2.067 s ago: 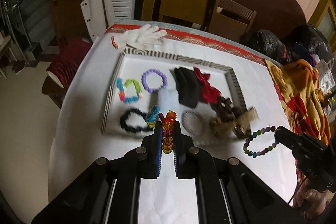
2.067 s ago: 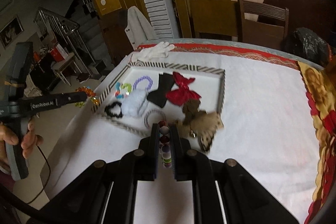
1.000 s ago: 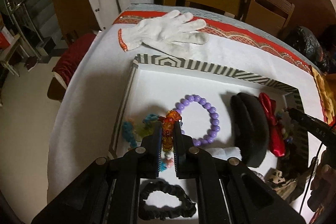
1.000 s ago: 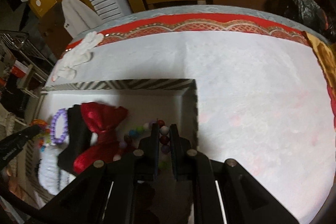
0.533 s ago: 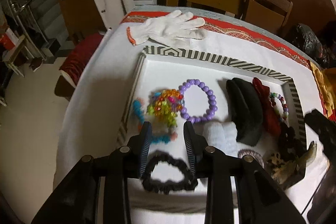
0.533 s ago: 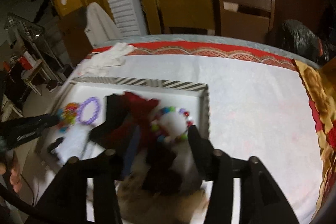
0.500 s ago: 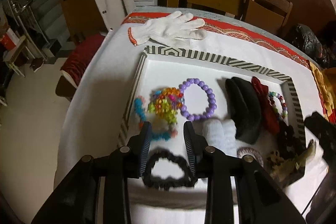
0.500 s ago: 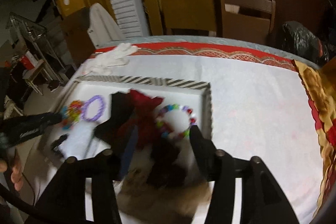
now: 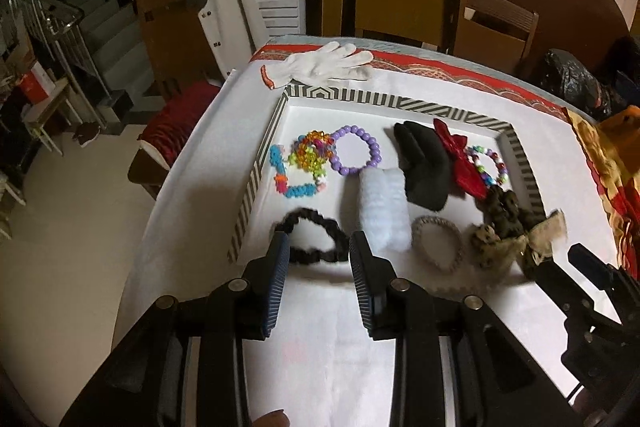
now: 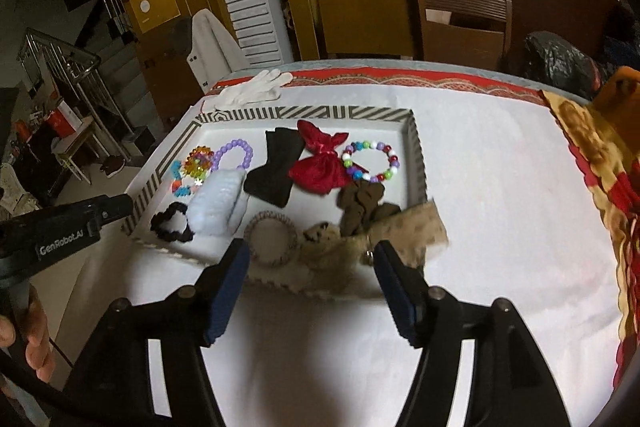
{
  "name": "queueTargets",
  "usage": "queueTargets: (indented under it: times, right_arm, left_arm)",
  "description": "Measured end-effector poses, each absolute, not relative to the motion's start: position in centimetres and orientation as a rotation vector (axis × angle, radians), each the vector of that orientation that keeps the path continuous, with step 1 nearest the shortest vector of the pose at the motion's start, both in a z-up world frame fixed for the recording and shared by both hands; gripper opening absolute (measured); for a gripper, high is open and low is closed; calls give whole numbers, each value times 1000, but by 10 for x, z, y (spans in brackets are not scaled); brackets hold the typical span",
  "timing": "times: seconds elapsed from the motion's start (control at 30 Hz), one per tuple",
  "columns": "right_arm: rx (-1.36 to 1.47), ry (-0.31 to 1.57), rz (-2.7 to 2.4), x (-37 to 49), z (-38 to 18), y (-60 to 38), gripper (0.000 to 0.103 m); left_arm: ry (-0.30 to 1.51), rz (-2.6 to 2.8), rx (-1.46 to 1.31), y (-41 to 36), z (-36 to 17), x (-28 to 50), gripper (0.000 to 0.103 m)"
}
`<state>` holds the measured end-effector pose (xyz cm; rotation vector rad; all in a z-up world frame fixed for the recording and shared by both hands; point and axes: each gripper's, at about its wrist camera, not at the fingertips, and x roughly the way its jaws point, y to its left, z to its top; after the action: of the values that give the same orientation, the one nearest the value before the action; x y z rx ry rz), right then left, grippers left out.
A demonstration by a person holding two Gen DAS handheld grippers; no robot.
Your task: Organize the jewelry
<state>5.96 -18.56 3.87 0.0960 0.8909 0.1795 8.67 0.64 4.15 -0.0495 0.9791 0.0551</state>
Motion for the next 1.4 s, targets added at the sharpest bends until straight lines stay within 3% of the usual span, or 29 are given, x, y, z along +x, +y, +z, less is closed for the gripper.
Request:
queueTargets:
  times: [0.57, 1.4]
  right_arm:
    - [101, 900, 169, 23, 57, -189, 70]
    - [94, 916, 176, 11, 64, -187, 71]
  left_arm:
    - [957, 45, -50, -10, 59, 33, 37]
    - [950, 44, -42, -11, 64, 21, 37]
